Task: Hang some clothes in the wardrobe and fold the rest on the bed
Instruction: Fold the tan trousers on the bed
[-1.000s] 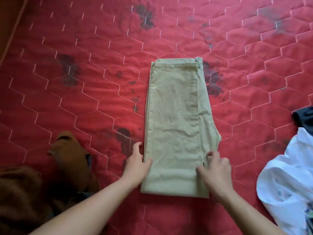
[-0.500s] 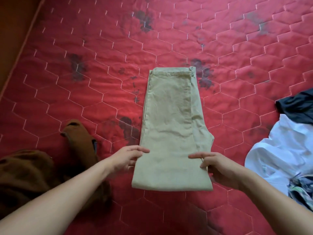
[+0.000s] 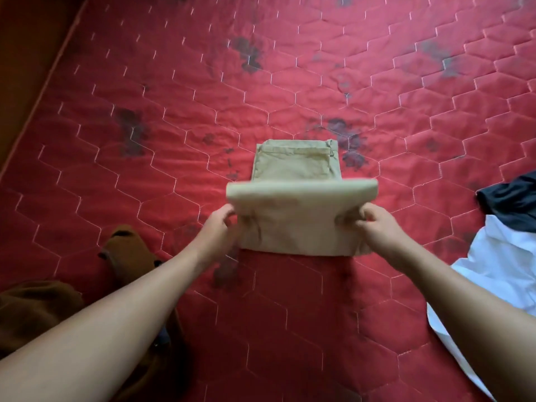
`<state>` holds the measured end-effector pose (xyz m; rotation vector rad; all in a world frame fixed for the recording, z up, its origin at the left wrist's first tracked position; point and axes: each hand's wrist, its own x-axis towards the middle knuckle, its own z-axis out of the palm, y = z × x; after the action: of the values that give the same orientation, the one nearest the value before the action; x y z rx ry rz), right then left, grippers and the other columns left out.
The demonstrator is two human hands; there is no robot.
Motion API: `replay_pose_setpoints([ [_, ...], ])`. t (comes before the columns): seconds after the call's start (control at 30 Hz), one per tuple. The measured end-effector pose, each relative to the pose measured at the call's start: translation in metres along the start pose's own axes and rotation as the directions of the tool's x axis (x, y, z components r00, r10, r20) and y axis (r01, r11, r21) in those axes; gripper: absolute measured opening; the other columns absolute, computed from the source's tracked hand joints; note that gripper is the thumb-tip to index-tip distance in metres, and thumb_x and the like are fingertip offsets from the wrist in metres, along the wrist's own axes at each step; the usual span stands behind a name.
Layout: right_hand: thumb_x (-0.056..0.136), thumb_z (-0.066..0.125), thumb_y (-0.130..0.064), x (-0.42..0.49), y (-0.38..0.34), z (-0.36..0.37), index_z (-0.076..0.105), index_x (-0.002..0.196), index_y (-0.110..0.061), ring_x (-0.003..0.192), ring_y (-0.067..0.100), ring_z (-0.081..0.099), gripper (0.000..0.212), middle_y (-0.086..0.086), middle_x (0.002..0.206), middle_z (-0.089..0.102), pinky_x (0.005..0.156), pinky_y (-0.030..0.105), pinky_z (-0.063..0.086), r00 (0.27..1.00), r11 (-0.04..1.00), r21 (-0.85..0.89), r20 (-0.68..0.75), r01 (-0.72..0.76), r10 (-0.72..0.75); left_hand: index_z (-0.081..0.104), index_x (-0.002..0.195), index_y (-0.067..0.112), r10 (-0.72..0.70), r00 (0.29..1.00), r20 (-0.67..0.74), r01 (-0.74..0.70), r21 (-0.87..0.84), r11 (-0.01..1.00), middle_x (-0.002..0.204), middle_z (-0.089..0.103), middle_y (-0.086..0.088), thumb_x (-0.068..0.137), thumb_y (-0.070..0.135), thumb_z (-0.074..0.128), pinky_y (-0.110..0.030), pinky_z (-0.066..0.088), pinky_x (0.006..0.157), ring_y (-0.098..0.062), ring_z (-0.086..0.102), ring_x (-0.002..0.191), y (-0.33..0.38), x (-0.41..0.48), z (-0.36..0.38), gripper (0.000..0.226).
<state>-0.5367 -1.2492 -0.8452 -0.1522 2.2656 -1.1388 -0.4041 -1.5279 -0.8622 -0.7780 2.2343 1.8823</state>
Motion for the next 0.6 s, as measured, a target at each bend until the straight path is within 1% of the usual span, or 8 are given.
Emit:
replay_pose_setpoints([
  [0.1, 0.073, 0.073, -0.033, 0.021, 0.005, -0.01, 0.074, 0.095, -0.016, 0.078, 0.024, 0.072, 0.028, 0.006, 0.09, 0.076, 0.065, 0.042, 0.055, 0.979, 0.941, 0.306, 0.178, -0.147, 0.095, 0.059, 0.118, 0.03, 0.042, 0.998, 0.045, -0.033, -0.194, 0.981, 0.117, 0.07, 0.002, 0.087, 0.02, 0.063, -0.028, 0.055, 0.092, -0.012, 0.068, 0.108, 0.002, 0.021, 0.01, 0.032],
  [0.2, 0.077, 0.075, -0.013, 0.012, 0.025, -0.007, 0.072, 0.1, -0.014, 0.077, 0.025, 0.069, 0.023, 0.008, 0.091, 0.074, 0.062, 0.038, 0.051, 0.941, 0.934, 0.294, 0.321, -0.203, 0.103, 0.037, 0.139, 0.031, 0.051, 0.962, 0.268, -0.105, 0.192, 0.976, 0.126, 0.063, 0.005, 0.087, 0.015, 0.069, -0.023, 0.05, 0.096, -0.006, 0.063, 0.113, -0.02, 0.014, -0.002, 0.064],
  [0.23, 0.079, 0.073, -0.003, 0.0, 0.035, -0.004, 0.073, 0.099, -0.015, 0.08, 0.022, 0.068, 0.023, 0.006, 0.092, 0.074, 0.064, 0.035, 0.052, 0.925, 0.943, 0.266, 0.369, -0.202, 0.094, 0.032, 0.145, 0.025, 0.041, 0.938, 0.345, -0.176, 0.369, 0.913, 0.121, 0.065, 0.002, 0.089, 0.015, 0.068, -0.027, 0.051, 0.093, -0.013, 0.065, 0.109, -0.032, 0.006, -0.009, 0.068],
  [0.3, 0.08, 0.067, 0.012, -0.032, 0.051, 0.004, 0.073, 0.098, -0.017, 0.088, 0.014, 0.068, 0.034, -0.002, 0.094, 0.074, 0.072, 0.031, 0.055, 0.906, 0.969, 0.172, 0.412, -0.179, 0.095, 0.047, 0.133, 0.016, 0.085, 0.895, 0.439, -0.378, 0.642, 0.667, 0.098, 0.069, -0.002, 0.095, 0.031, 0.055, -0.035, 0.05, 0.08, -0.026, 0.065, 0.09, -0.051, -0.015, -0.021, 0.042],
  [0.37, 0.082, 0.065, 0.014, -0.057, 0.056, 0.01, 0.074, 0.1, -0.021, 0.095, 0.009, 0.069, 0.041, -0.007, 0.1, 0.076, 0.08, 0.027, 0.056, 0.91, 0.981, 0.125, 0.406, -0.145, 0.083, 0.063, 0.103, 0.011, 0.19, 0.839, 0.51, -0.526, 0.669, 0.526, 0.087, 0.066, -0.001, 0.093, 0.039, 0.037, -0.036, 0.048, 0.084, -0.027, 0.062, 0.086, -0.06, -0.028, -0.03, 0.04],
  [0.43, 0.084, 0.061, 0.005, -0.058, 0.049, 0.009, 0.074, 0.095, -0.021, 0.082, 0.007, 0.068, 0.031, -0.001, 0.091, 0.076, 0.07, 0.023, 0.053, 0.912, 0.993, 0.109, 0.409, -0.054, 0.005, 0.068, 0.096, 0.011, 0.249, 0.825, 0.508, -0.534, 0.555, 0.638, 0.088, 0.067, 0.003, 0.086, 0.031, 0.048, -0.034, 0.049, 0.087, -0.022, 0.063, 0.086, -0.054, -0.031, -0.034, 0.03],
  [0.5, 0.079, 0.055, -0.002, -0.04, 0.036, 0.004, 0.069, 0.09, -0.013, 0.069, 0.009, 0.06, 0.021, 0.004, 0.08, 0.07, 0.062, 0.022, 0.05, 0.937, 0.986, 0.166, 0.348, -0.016, -0.043, 0.067, 0.103, 0.017, 0.223, 0.886, 0.408, -0.396, 0.412, 0.821, 0.093, 0.067, 0.009, 0.074, 0.033, 0.065, -0.032, 0.05, 0.08, -0.016, 0.063, 0.085, -0.042, -0.018, -0.034, 0.033],
  [0.6, 0.081, 0.065, 0.008, 0.014, 0.024, -0.002, 0.07, 0.099, -0.005, 0.086, 0.023, 0.07, 0.023, 0.016, 0.098, 0.075, 0.081, 0.041, 0.058, 0.982, 0.932, 0.35, 0.186, -0.1, 0.036, 0.075, 0.097, 0.017, 0.107, 0.985, 0.135, -0.115, 0.051, 0.992, 0.097, 0.075, -0.003, 0.075, 0.039, 0.075, -0.032, 0.055, 0.073, -0.013, 0.066, 0.084, -0.023, 0.015, -0.022, 0.031],
])
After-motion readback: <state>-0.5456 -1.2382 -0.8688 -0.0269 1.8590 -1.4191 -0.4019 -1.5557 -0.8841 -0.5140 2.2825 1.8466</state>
